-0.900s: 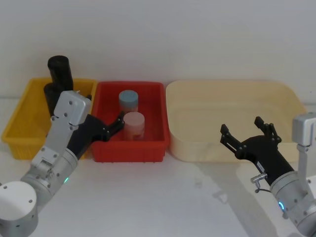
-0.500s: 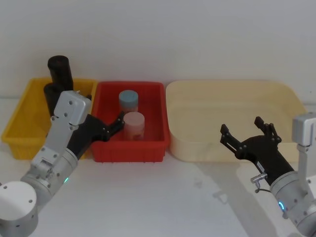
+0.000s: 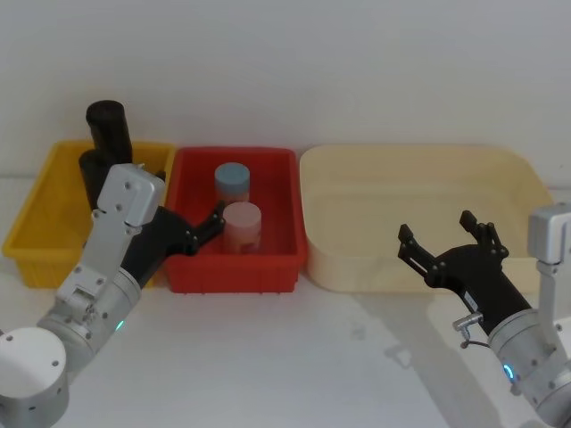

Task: Pick up the garbage bag with the one hand and transfer it to the other hand.

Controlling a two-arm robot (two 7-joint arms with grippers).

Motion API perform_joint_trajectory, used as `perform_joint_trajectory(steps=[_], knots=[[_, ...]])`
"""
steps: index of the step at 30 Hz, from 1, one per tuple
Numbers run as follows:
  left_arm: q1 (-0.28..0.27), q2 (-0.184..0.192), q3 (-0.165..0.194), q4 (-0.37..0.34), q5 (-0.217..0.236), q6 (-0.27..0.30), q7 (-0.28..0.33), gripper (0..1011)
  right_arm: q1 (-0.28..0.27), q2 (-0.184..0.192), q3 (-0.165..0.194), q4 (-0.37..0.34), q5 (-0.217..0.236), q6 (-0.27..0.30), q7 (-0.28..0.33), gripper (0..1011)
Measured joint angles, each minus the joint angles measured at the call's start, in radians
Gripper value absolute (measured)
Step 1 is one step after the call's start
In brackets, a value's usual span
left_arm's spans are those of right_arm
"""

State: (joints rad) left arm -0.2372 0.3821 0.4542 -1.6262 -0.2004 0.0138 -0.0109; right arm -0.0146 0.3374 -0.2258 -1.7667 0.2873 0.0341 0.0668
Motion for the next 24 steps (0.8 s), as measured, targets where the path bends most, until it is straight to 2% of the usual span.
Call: perform_joint_trajectory(steps=[18, 24], knots=[[0.000, 0.000, -0.001, -0.002, 0.000, 0.000, 0.000, 1001, 0.000, 0.000, 0.000, 0.000, 0.000, 0.000, 0.000, 1001], [0.006, 0.002, -0.009, -0.029, -0.003, 0.023, 0.000, 1001, 0.012, 0.001, -0.001, 0.005, 0.010, 0.010, 0.022, 1002]])
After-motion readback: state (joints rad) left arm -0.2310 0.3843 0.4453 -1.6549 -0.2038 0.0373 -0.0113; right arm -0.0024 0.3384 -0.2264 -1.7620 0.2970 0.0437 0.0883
